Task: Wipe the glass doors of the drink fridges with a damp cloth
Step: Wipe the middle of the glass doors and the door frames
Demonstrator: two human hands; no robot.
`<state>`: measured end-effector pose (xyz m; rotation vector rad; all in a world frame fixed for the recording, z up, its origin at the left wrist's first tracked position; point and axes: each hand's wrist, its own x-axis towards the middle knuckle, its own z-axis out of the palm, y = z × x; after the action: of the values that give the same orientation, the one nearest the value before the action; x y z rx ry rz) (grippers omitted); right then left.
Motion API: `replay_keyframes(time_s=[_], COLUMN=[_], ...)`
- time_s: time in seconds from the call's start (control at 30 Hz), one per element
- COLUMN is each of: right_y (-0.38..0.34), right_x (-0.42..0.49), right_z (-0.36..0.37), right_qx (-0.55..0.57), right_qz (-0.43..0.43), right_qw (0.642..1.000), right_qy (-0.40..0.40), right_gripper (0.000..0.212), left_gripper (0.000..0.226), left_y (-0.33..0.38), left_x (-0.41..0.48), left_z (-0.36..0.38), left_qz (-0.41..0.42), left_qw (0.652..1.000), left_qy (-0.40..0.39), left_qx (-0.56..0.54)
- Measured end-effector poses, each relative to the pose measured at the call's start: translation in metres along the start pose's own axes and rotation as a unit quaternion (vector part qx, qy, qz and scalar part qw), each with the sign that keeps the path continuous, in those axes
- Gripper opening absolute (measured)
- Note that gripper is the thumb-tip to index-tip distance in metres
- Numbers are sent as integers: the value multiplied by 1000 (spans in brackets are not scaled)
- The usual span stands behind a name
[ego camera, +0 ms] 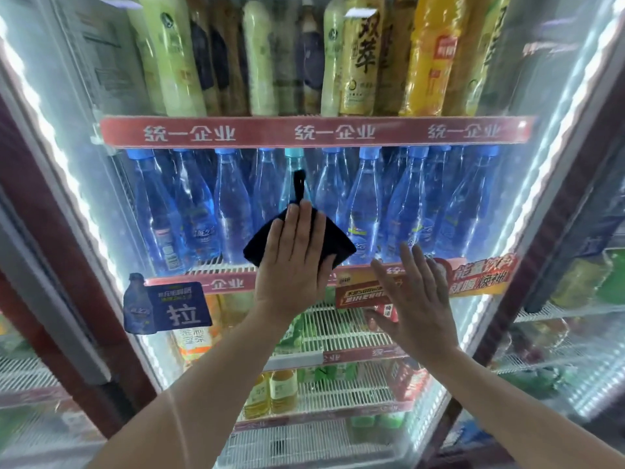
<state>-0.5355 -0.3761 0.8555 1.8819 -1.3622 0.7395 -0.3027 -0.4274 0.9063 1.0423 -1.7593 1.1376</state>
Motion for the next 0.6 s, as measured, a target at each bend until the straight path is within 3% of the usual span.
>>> replay_keyframes(time_s=[0.1,0.3,0.5,0.6], right_y=[4,8,24,36], right_x=[-1,-2,-3,-4], right_z=[2,2,-14,-19], right_qx=[-4,-4,12,12], right_qz=[-15,-27,-62,-39], right_qw=[1000,1000,998,999], right_qy=[10,15,12,26], right_gripper=[90,111,91,81], left_gripper=[72,69,76,74], left_y=[6,23,7,1], left_x=[-14,-70,-52,-12], left_z=[6,20,9,-1], left_qz=[29,201,312,302], left_qw=[999,978,943,944], left_qy=[-8,-54,-88,-88], left_qx=[19,36,75,105])
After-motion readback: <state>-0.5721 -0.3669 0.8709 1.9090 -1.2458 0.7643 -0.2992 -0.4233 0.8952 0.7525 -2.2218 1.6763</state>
